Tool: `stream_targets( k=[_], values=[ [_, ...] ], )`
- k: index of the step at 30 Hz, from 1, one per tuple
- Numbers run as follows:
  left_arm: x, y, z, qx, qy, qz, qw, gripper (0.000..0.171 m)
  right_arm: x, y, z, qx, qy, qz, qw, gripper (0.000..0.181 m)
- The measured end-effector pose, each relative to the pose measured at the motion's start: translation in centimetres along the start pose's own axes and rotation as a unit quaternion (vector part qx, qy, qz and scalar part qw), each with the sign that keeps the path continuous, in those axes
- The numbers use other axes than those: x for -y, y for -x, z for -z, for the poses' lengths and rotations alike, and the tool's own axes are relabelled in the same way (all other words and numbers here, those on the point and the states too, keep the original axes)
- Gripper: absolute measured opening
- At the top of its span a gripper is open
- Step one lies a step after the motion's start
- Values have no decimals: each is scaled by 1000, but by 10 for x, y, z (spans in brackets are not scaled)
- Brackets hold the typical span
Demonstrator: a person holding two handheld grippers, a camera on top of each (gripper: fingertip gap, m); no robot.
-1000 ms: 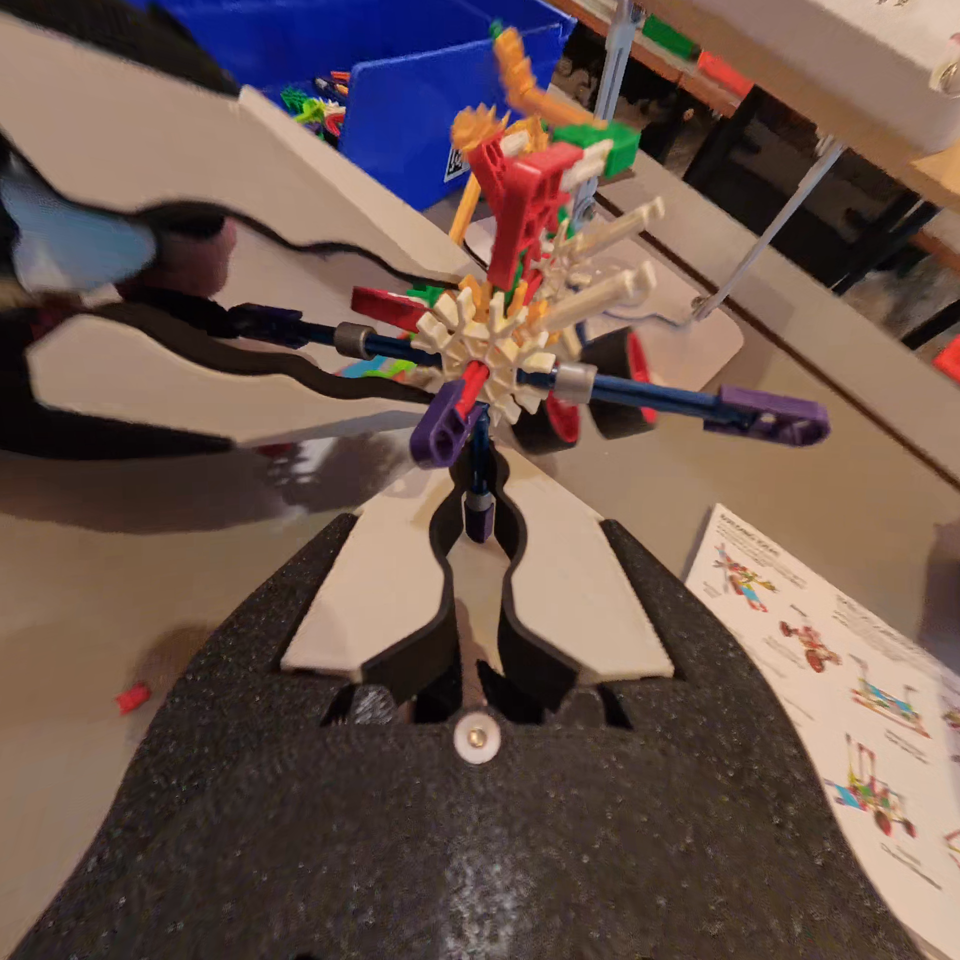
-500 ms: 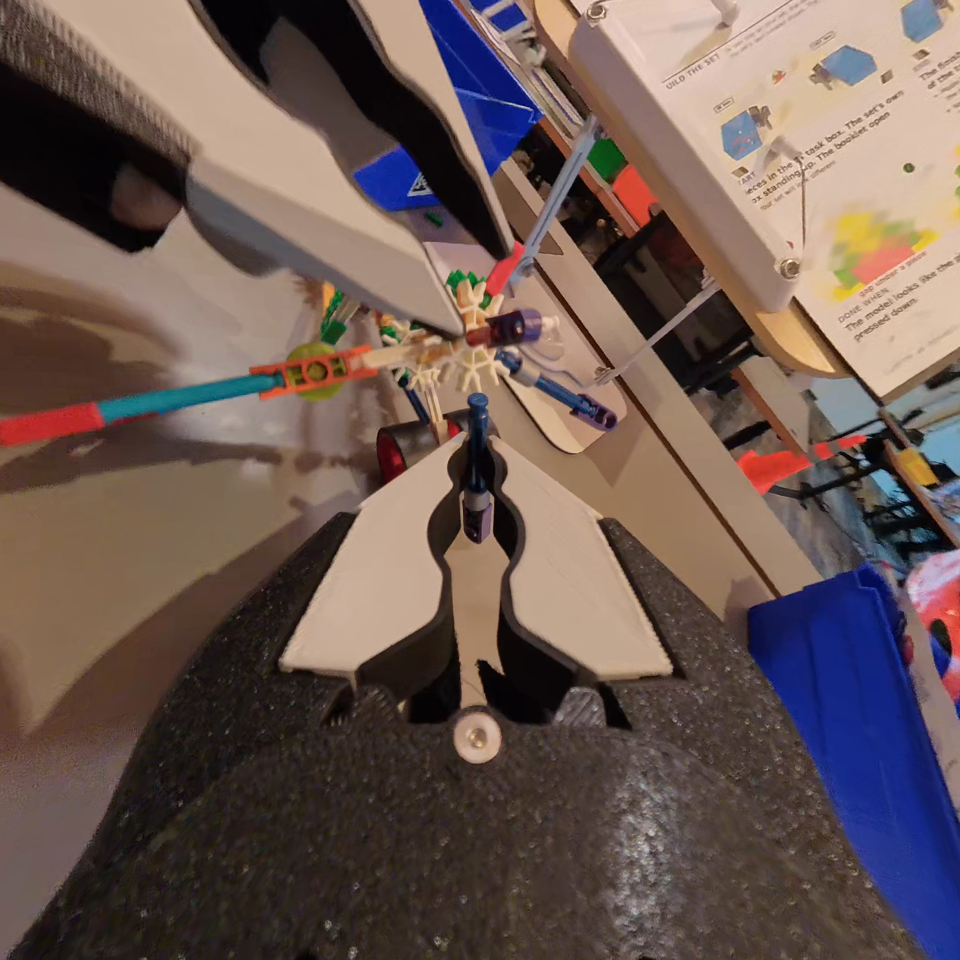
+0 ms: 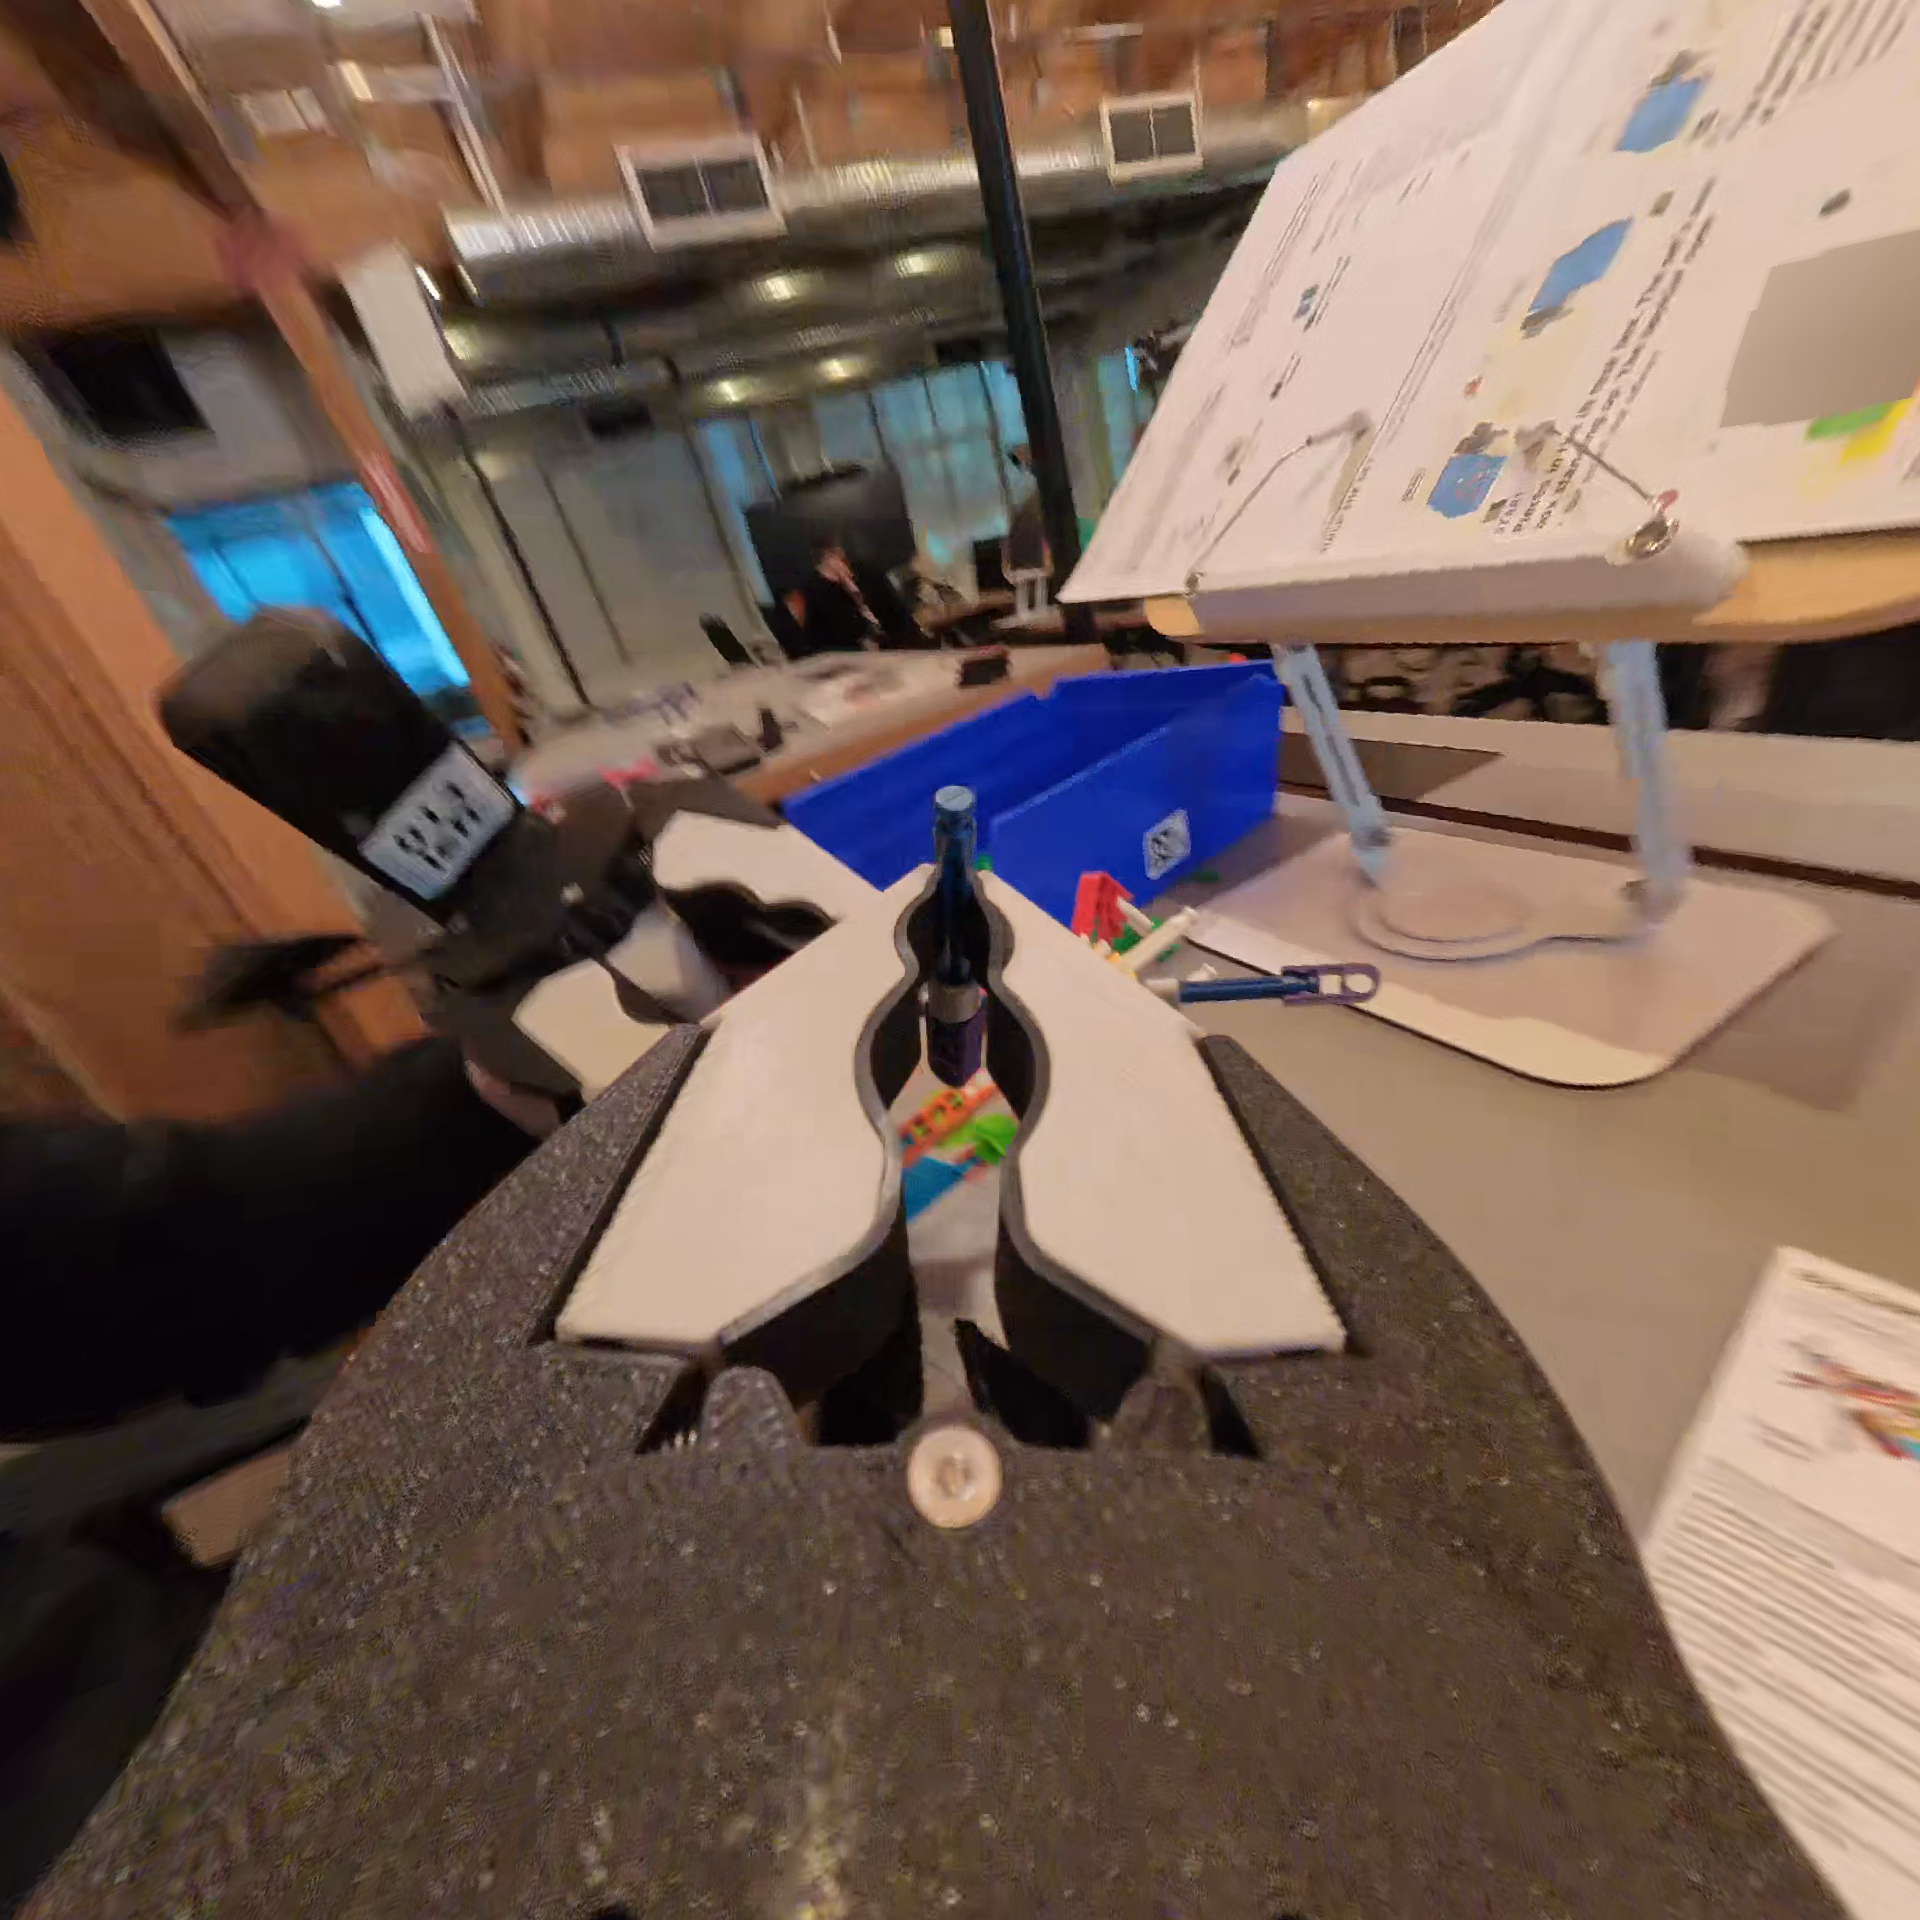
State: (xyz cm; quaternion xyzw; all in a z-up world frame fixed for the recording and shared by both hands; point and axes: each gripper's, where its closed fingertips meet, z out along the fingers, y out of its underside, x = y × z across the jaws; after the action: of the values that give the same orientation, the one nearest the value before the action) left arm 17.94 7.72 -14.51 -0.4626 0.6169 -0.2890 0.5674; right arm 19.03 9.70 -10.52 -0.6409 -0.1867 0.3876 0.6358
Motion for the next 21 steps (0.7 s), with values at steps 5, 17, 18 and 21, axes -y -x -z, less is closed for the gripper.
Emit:
stream_targets(
  k=[5,17,18,21],
  values=[
    [3,4,-11,18,-5,38,999,34,9,12,-4,54,-51,-60,995,2],
    [20,1,0,-32,-49,80,995,2,5,43,-10,143,-23,-40,989,8],
    [24,-3,3,-60,-56,87,993,2,5,47,-7,159,-12,-25,987,8],
    [34,-18,13,-148,-70,127,978,3,6,62,-4,190,17,57,980,3]
  ],
)
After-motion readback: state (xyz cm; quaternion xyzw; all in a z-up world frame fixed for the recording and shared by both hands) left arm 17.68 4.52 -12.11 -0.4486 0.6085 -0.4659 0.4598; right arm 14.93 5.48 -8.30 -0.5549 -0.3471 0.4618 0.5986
